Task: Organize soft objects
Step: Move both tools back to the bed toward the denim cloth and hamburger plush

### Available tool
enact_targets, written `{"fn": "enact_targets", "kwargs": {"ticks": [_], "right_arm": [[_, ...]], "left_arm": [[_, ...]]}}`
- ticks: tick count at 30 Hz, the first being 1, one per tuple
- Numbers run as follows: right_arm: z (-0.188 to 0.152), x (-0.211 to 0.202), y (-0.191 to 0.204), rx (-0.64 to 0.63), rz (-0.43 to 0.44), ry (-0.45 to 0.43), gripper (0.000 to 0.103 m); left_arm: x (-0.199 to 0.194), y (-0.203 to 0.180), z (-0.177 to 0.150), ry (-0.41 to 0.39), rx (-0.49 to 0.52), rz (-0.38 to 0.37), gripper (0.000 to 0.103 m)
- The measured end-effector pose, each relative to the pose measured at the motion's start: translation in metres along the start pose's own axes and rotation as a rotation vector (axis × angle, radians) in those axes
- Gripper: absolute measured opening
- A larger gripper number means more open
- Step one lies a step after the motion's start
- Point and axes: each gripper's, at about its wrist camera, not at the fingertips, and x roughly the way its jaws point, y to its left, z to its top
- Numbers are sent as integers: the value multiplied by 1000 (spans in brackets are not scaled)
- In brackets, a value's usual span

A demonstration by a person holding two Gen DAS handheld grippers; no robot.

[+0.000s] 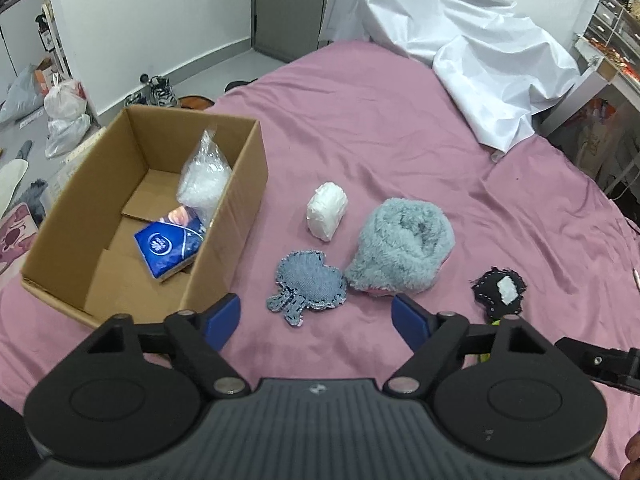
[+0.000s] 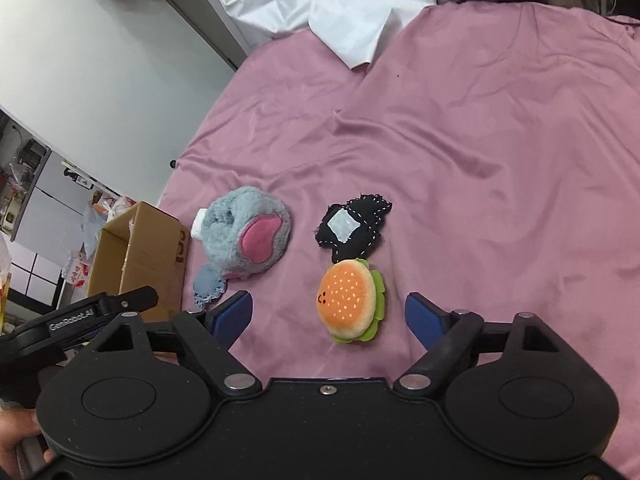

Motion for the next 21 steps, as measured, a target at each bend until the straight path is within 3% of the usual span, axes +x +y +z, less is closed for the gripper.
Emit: {"fn": "enact_targets", "kwargs": {"ticks": [9, 21], "right_arm": [[8, 24, 2, -21, -21, 48, 80], [11, 46, 5, -63, -66, 92, 80]], "left_arm": [[40, -2, 0, 45, 8, 14, 64], [92, -11, -4, 82, 90, 57, 63]]}}
